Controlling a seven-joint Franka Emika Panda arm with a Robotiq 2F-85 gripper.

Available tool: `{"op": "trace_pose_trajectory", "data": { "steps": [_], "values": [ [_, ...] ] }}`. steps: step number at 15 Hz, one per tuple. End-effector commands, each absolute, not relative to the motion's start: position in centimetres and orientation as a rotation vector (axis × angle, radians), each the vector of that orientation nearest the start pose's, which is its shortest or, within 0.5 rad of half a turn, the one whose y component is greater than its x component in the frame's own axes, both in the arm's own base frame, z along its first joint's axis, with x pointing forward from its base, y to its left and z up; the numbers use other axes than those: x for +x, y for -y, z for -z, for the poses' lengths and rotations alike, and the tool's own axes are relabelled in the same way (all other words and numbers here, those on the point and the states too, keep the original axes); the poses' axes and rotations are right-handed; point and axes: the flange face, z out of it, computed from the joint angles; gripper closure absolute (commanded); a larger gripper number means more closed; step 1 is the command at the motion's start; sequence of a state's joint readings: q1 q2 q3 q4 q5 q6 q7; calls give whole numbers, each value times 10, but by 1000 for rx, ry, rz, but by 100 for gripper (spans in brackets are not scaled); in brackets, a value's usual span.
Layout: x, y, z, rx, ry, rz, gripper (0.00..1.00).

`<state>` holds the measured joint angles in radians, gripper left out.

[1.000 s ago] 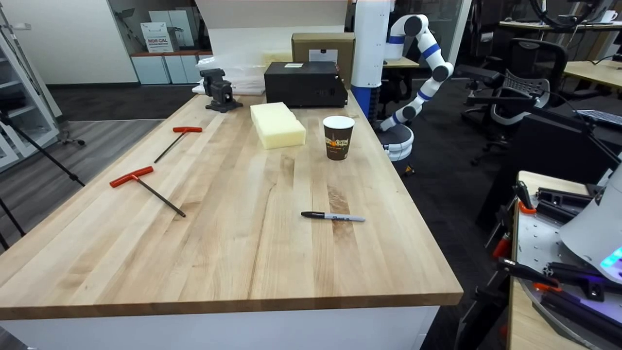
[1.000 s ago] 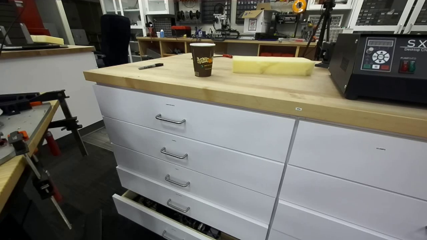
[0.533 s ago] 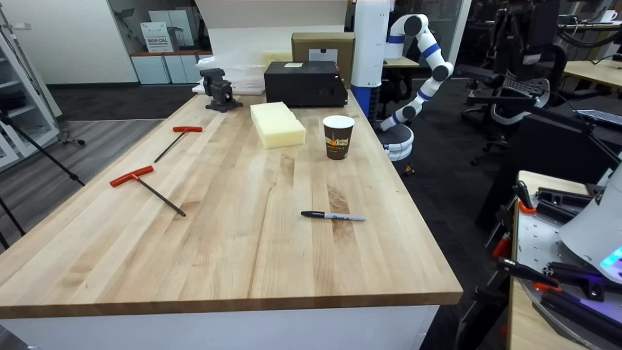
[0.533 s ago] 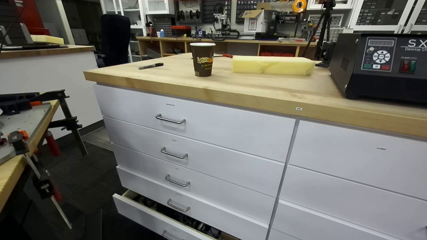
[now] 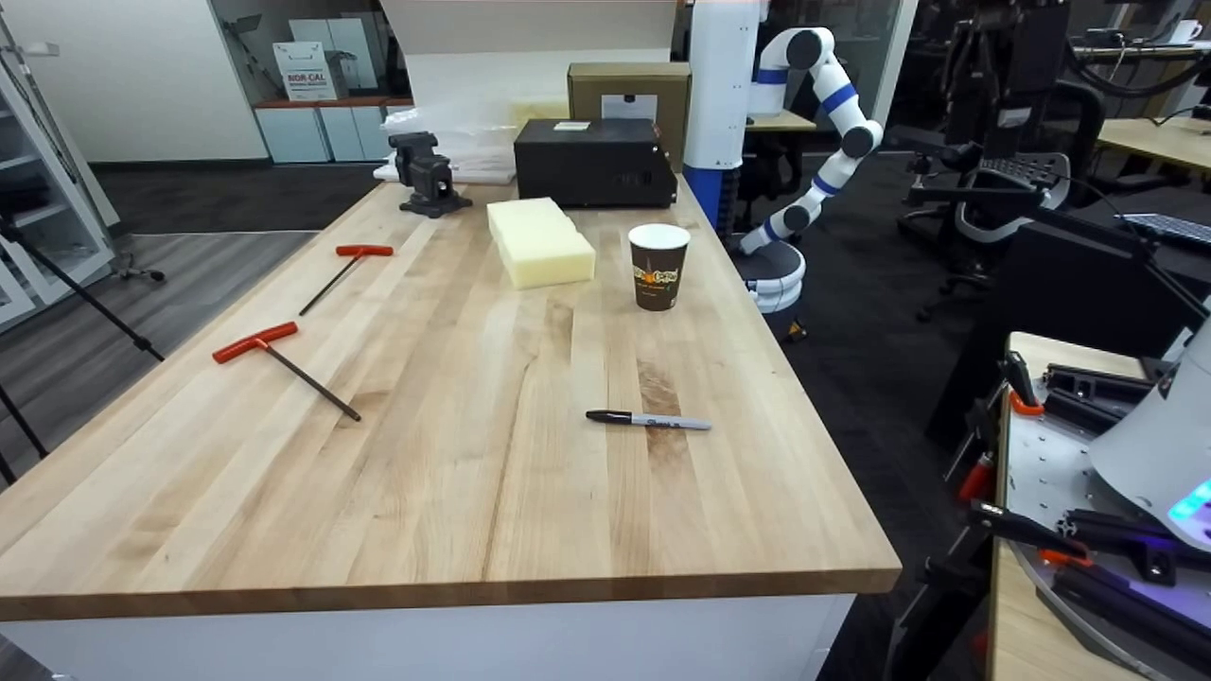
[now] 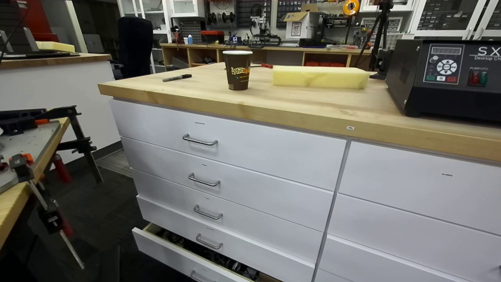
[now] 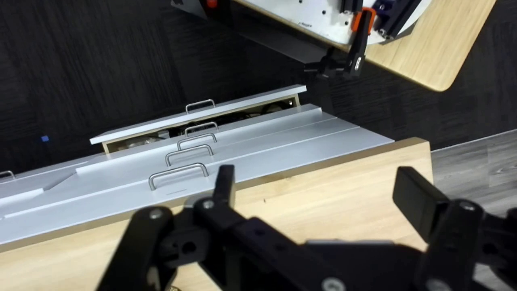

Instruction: Place the marker in the cup

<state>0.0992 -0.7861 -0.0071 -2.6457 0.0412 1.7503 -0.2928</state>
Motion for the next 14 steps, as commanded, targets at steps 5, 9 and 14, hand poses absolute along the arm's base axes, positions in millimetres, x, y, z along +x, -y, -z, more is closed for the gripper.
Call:
{"op": "trace_pose_trajectory", "data": {
  "steps": [5,9,14],
  "values": [
    [344,-72,-434,-2968,616,80,0],
    [345,-112,-400,-2890,702,42,0],
    [341,-162,-365,-2797,858,-32,0]
  ]
}}
